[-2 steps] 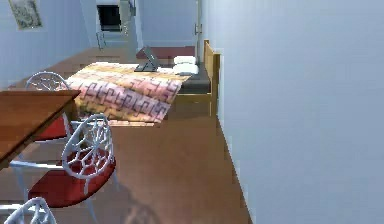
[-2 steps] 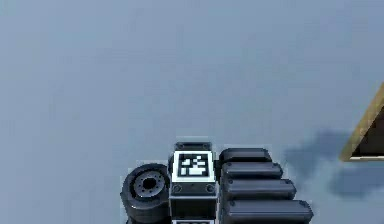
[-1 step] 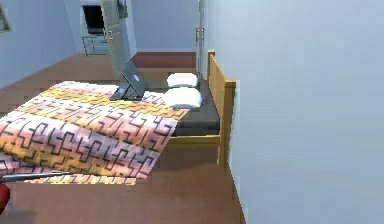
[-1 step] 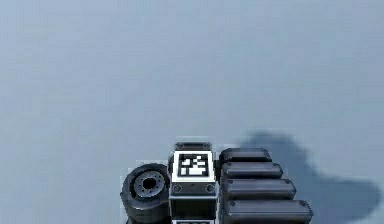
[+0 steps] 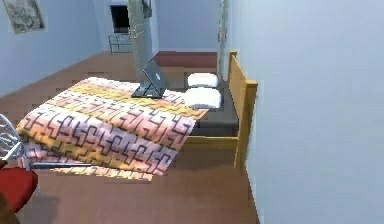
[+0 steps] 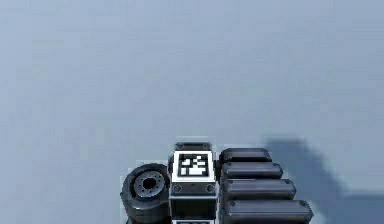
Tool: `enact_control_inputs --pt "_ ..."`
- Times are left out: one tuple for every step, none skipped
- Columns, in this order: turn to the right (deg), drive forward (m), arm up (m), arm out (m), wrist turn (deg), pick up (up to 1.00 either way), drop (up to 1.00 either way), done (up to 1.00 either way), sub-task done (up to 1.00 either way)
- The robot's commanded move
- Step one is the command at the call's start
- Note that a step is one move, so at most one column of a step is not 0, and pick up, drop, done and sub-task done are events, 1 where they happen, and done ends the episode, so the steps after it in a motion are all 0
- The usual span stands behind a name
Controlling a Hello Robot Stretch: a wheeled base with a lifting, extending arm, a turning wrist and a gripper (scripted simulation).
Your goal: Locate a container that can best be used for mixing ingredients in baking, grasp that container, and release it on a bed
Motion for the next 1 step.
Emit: enact_control_inputs --pt "0.0 0.5 0.0 0.0 0.0 0.0 0.0 0.0 0.0"
